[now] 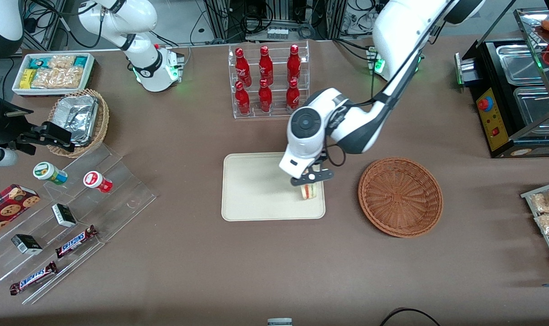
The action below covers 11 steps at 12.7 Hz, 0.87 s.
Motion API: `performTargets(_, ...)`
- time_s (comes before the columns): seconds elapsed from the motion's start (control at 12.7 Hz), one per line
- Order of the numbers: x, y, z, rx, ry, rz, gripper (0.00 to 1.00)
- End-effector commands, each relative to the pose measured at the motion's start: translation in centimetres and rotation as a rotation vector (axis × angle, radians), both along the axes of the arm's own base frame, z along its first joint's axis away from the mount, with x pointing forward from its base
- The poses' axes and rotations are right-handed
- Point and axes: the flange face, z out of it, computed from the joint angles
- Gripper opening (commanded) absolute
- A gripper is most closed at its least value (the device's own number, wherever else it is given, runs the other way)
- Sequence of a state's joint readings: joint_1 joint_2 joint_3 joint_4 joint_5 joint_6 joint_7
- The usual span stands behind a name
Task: Place sandwich from basket to tray
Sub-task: 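Lift the sandwich and carry it over the cream tray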
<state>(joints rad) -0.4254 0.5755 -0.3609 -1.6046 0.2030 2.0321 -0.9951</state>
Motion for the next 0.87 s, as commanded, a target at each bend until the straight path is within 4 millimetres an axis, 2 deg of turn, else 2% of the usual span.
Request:
performTargets(0.0, -0.9, -3.0, -2.3, -0.011, -0.022, -0.046, 0.0)
performTargets(0.16, -1.5, -4.0, -3.5, -0.028, -0.026, -0.062, 0.0)
performTargets(0.39, -2.1, -5.2, -4.0, -0.058, -0.042, -0.076, 0.0)
performTargets(0.79, -2.0, -5.5, -5.3, -0.075, -0.045, -0.067, 0.02)
